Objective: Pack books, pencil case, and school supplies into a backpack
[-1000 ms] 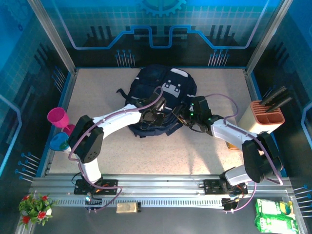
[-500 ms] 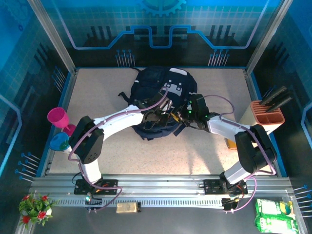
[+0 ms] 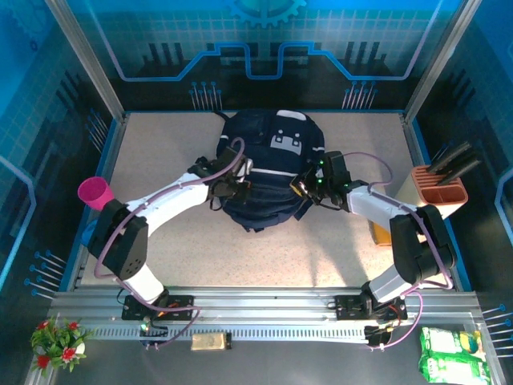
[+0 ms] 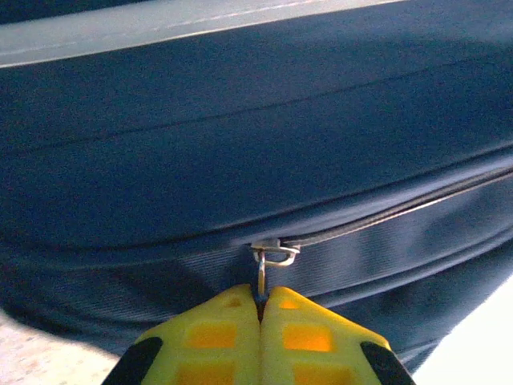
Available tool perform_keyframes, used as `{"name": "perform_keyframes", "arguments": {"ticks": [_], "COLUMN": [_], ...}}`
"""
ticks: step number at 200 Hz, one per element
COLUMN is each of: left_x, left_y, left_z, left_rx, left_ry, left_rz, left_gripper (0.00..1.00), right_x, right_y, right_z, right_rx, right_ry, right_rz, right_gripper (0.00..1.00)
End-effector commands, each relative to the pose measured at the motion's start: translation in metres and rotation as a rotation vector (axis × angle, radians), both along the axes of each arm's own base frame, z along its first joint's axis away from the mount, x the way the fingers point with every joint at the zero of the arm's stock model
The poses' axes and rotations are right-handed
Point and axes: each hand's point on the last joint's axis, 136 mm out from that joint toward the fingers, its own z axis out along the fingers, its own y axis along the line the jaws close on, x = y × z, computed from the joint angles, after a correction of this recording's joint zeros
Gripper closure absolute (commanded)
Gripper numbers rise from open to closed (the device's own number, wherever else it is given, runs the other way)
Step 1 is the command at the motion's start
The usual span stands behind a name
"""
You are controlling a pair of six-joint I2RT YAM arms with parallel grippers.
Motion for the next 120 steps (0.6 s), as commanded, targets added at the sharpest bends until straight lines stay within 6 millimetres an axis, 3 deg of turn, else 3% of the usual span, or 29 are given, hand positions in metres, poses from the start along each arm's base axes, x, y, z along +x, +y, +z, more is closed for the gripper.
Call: {"name": "perform_keyframes", "arguments": {"ticks": [1, 19, 52, 83, 94, 97, 120], "left_x": [0.001, 0.004, 0.005, 0.002, -0.002, -0.002, -0.012], "left_y": [0.026, 0.029, 0.007, -0.020, -0.032, -0.036, -0.065], "left_z": [0.006, 0.008, 0.010, 0.018, 0.021, 0.023, 0.029], "left_rx": [0.038, 0.028, -0.057, -0.108, -0.126, -0.132, -0.165], "left_ry": [-0.030, -0.048, -0.039, -0.037, -0.038, -0.040, -0.037], "left_rz": [0.039, 0.048, -0.004, -0.064, -0.094, -0.101, -0.169], "left_gripper": [1.00, 1.00, 1.00, 1.00, 1.00, 1.00, 1.00], "right_x": [0.024, 0.034, 0.039, 0.021, 0.015, 0.009, -0.008], "right_y": [-0.037, -0.050, -0.056, -0.057, -0.059, -0.060, -0.057], "right_z": [0.006, 0.005, 0.013, 0.026, 0.034, 0.027, 0.033], "right_rx": [-0.117, -0.143, -0.131, -0.082, -0.063, -0.063, -0.024], "right_ry": [-0.047, -0.053, -0.071, -0.069, -0.077, -0.059, -0.055], "right_rz": [-0.081, -0.097, -0.105, -0.140, -0.170, -0.175, -0.213], "right_gripper": [0.89, 0.88, 0.81, 0.58, 0.53, 0.52, 0.48]}}
